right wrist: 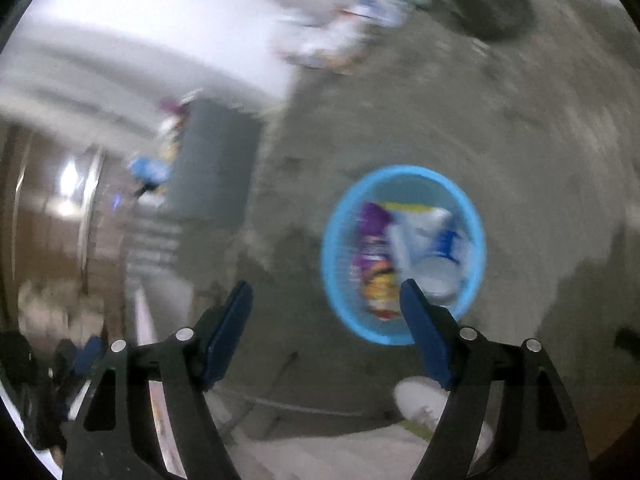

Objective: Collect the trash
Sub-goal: 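Swing both tools back toward the table, then grasp the white tissue with the left tool while the right tool grasps the yellow snack wrapper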

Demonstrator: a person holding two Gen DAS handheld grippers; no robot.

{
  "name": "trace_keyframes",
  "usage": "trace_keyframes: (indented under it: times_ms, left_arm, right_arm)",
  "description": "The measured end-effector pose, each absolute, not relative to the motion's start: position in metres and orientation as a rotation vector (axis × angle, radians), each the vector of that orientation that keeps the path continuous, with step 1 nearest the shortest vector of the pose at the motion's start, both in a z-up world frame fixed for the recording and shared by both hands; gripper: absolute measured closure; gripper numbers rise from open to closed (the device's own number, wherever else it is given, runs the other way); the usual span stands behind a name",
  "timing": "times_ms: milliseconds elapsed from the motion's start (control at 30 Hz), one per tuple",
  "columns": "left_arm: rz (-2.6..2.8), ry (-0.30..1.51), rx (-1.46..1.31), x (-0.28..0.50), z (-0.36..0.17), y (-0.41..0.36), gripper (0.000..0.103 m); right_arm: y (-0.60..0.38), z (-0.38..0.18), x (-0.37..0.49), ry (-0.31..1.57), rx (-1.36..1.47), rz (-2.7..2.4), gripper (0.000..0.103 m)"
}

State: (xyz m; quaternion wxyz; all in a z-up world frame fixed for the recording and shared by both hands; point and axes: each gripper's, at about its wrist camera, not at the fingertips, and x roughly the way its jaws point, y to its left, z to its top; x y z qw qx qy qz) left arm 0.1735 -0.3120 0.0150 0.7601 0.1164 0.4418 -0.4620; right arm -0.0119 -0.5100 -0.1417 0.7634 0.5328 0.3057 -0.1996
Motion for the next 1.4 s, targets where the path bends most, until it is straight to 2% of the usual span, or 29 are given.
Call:
trace_keyframes:
  times_ms: [200, 333, 467, 667, 800, 967, 1067, 1200, 1233, 1300, 1400]
  left_arm:
    - [-0.837, 0.813, 0.105, 0.177, 0.067, -0.165, 0.03]
    - [-0.671, 0.756, 0.03, 0.174, 0.076, -0.067, 0.03]
    - [-0.557, 0.743, -0.034, 0.165, 0.062, 0.008, 0.03]
    - [-0.532, 0.777, -0.097, 0.151, 0.024, 0.056, 0.03]
    - [-0.605, 0.801, -0.098, 0.142, 0.0, 0.045, 0.03]
    - [-0.577, 0.767, 0.067, 0.144, -0.024, 0.016, 0.04]
    - [-0.552, 0.787, 0.139, 0.153, -0.045, 0.005, 0.051]
    - [-0.533, 0.824, 0.145, 0.167, -0.066, 0.007, 0.081]
    - [-0.532, 0.83, 0.138, 0.17, -0.068, 0.01, 0.085]
    - [-0.524, 0.844, 0.116, 0.177, -0.072, 0.019, 0.093]
    - [-0.492, 0.855, 0.062, 0.185, -0.075, 0.039, 0.095]
  right_arm:
    - [-0.442, -0.066, 0.028, 0.642, 0.904, -0.166, 0.03]
    - [-0.388, -0.056, 0.067, 0.706, 0.819, 0.024, 0.03]
    - [-0.335, -0.061, 0.107, 0.788, 0.747, 0.158, 0.032]
    - [-0.276, -0.069, 0.151, 0.895, 0.674, 0.252, 0.041]
    - [-0.254, -0.072, 0.178, 0.935, 0.643, 0.259, 0.046]
    - [-0.229, -0.067, 0.201, 0.98, 0.603, 0.248, 0.054]
    - [-0.223, -0.065, 0.208, 0.998, 0.591, 0.243, 0.058]
    - [-0.215, -0.061, 0.211, 0.999, 0.557, 0.24, 0.059]
    - [-0.213, -0.06, 0.213, 0.999, 0.541, 0.237, 0.059]
    - [-0.211, -0.06, 0.217, 0.998, 0.523, 0.237, 0.059]
    - [-0.206, -0.062, 0.23, 1.01, 0.492, 0.239, 0.059]
